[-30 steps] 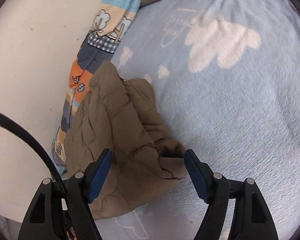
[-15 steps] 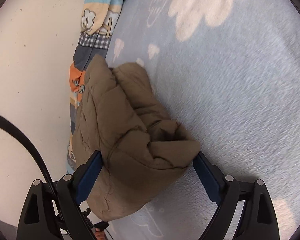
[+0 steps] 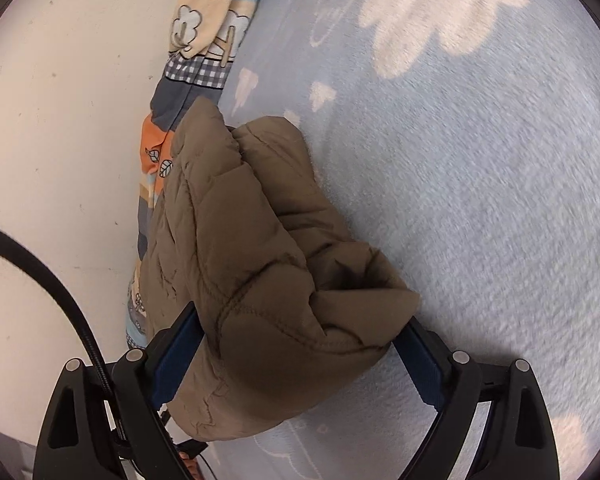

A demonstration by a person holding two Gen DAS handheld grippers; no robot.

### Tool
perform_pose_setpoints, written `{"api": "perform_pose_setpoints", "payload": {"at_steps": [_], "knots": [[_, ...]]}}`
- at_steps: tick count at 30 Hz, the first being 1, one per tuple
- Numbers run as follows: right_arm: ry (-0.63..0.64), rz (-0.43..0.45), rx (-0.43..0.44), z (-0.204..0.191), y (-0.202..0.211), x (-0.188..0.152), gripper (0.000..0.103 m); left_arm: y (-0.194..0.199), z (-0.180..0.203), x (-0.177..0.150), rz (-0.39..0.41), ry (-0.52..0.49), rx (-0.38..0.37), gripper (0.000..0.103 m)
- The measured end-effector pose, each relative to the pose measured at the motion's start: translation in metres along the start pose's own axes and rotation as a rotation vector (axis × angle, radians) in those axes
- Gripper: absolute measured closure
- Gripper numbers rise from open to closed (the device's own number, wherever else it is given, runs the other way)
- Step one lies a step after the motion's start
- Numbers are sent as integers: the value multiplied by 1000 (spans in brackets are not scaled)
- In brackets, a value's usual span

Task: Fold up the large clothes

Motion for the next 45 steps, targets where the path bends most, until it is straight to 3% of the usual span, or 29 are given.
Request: {"api": "perform_pose_setpoints", "payload": {"at_steps": [6,10,14,19,24,28,32,37,45], "knots": [[46,19,8,-11,8,16,8,8,9,6,39,-84,61,12],[181,81,-111,-21,24,35,8,5,10,8,29,-117,81,12],[174,7,-39,-11,15,43,8,-3,12,10,2,-132,56,12],[258,-63,51,-13,0,55,7,-6,26,10,-22,-209,31,12],[365,-121,45,-18,-17,64,4,-21,25,16,-50,-273,75,12],[423,-166,55,-24,-28,68,4,-27,18,26,-90,-265,27,12],[484,-231,47,-34,-47,72,3,-31,19,37,-135,-330,13,10],[577,-315,42,-44,-68,72,2,-46,15,56,-229,-354,-112,7],[664,-402,8,-58,-95,80,0,-50,23,63,-340,-493,-116,6]]}}
Point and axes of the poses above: each gripper's, at about its wrist camera, not at the fingertips, and y roughly against the way its jaws point, z to its right, x to its top, the point moved 9 cm from there along -y, roughly the way its jaws point, and after that the axes turned 12 degrees about -z, right-handed, at the moved point
